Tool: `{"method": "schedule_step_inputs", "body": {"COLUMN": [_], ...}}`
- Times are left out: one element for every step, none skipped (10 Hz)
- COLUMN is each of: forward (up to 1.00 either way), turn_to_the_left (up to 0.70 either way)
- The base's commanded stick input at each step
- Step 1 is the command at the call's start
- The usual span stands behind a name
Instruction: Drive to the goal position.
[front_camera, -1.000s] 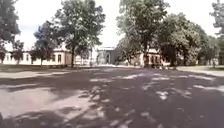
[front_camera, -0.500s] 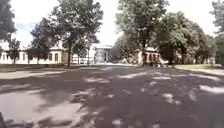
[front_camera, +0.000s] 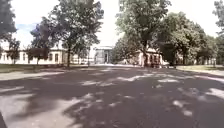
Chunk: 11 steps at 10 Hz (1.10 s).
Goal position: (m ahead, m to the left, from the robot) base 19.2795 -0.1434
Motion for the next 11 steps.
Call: {"method": "schedule_step_inputs", "body": {"forward": [0.70, 0.70, 0.70, 0.70, 0.70, 0.70, 0.70, 0.70, 0.70, 0.70, 0.70], "turn_to_the_left": [0.00, 0.00, 0.00, 0.00, 0.00, 0.00, 0.00, 0.00, 0.00, 0.00, 0.00]}}
